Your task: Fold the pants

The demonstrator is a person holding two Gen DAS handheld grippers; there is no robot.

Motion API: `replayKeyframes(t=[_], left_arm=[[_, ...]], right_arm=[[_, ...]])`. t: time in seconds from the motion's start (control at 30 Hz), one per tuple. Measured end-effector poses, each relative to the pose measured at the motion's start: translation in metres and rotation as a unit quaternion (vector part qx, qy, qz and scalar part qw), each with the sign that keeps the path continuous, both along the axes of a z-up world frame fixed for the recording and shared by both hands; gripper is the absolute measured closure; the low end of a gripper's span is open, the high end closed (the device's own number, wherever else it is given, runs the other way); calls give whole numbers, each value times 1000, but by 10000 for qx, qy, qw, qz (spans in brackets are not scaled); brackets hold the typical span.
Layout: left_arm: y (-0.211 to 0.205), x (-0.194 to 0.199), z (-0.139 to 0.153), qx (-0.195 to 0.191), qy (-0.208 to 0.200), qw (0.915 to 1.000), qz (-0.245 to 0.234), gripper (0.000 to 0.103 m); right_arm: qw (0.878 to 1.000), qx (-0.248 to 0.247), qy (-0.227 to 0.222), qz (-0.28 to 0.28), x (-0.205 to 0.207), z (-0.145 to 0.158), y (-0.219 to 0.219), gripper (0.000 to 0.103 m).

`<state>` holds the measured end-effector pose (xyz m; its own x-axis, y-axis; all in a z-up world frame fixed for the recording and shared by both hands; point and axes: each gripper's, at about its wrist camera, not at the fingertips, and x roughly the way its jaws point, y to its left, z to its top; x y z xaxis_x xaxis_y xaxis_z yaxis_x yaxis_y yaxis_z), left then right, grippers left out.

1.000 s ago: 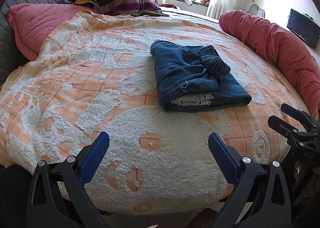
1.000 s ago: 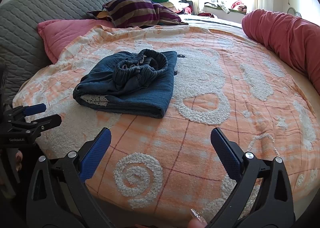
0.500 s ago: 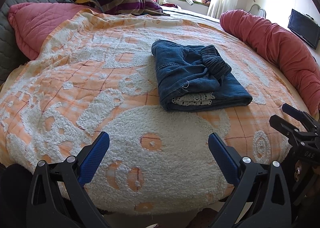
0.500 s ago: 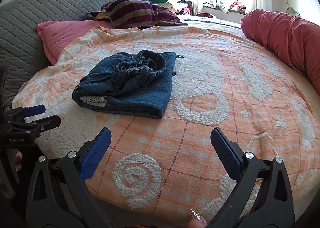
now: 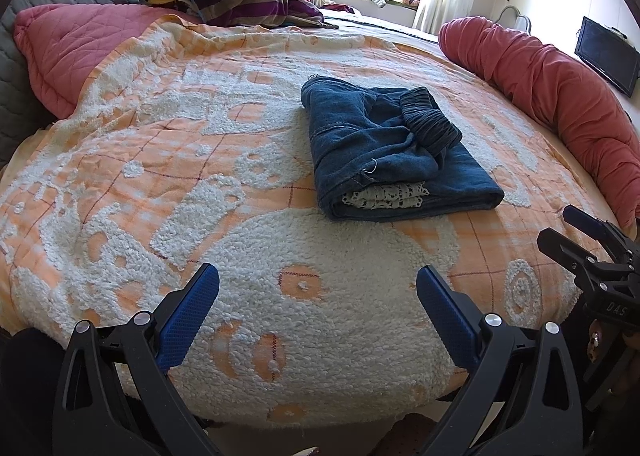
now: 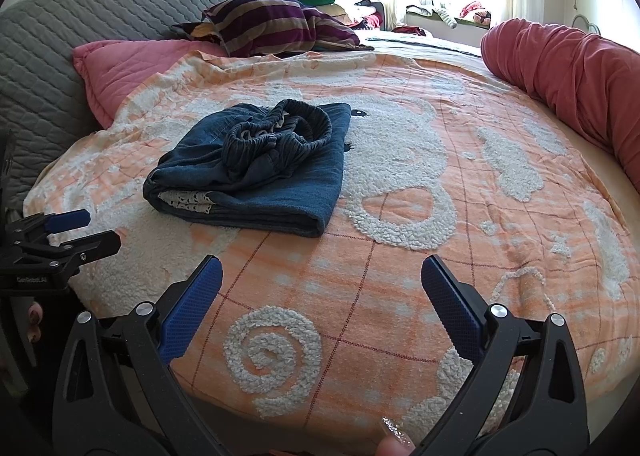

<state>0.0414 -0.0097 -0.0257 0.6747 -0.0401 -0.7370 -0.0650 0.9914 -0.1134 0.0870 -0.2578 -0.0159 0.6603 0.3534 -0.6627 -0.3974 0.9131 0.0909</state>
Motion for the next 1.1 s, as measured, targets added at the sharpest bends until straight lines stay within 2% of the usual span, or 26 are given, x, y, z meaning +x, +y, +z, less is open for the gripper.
replayKeyframes(t=[0.83,1.0,1.1], left_arm=[[1,4,-4,-21,97,9999,-74,4],[2,6,-3,56,77,9999,-90,4],[6,10,-4,229,161,9996,24,4]], right_arm=[[10000,-36,-9,-37,1,-1,-1,9],[10000,-28,11,-86,4,-1,-3,9],[9999,-64,13,-148,8,-1,-7,9]])
